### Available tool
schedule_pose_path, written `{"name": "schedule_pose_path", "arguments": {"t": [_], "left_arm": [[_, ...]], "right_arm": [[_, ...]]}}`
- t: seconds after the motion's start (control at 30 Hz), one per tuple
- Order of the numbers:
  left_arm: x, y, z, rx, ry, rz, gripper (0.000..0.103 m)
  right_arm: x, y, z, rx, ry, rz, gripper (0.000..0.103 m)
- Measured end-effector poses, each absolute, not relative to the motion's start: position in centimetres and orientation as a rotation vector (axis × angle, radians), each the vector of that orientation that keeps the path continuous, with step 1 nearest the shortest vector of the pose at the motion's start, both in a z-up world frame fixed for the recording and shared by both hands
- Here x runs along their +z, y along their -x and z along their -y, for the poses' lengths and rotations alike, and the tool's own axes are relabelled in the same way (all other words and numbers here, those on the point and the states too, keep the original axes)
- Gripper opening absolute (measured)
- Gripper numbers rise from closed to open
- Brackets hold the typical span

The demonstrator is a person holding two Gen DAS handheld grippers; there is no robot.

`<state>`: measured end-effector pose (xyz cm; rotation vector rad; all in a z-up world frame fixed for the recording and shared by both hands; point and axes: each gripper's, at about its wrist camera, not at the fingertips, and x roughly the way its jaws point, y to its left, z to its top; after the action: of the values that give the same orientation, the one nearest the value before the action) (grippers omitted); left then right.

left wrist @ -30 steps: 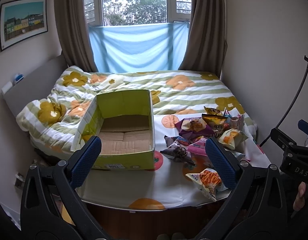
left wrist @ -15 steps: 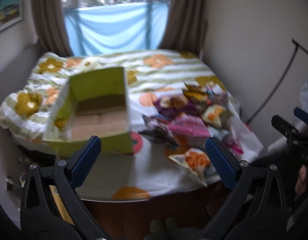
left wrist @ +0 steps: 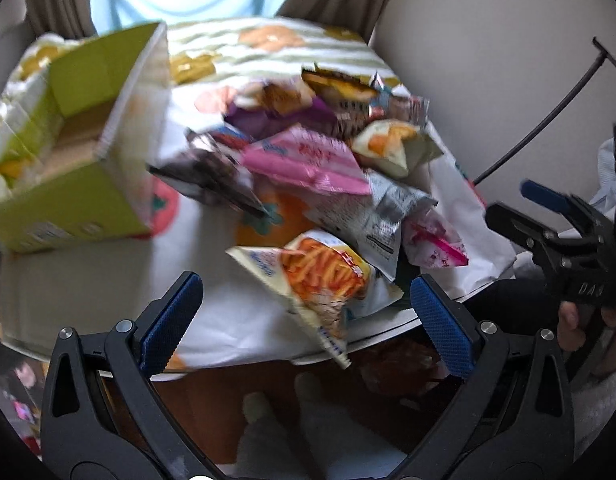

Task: Organize snacks
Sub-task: 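Grasp the orange fries bag with the left tool while the right tool grasps the grey printed bag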

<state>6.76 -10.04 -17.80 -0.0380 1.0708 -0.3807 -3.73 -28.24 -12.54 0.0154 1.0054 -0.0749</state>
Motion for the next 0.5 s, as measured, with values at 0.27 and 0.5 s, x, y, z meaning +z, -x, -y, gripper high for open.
{"name": "schedule_pose_path", "arguments": {"t": [0.27, 0.5], "left_arm": [[-22.6, -8.2, 12.6, -0.343, 0.097, -1.131, 0.102], [-24.7, -9.1, 13.4, -0.307, 0.107, -1.152, 0.099]], "right_arm": [[-18.5, -1.9, 30.2, 0.121, -0.101, -1.154, 0.103], [-22.3, -4.6, 30.0, 0.22, -0.167, -1.24, 0.103]]}}
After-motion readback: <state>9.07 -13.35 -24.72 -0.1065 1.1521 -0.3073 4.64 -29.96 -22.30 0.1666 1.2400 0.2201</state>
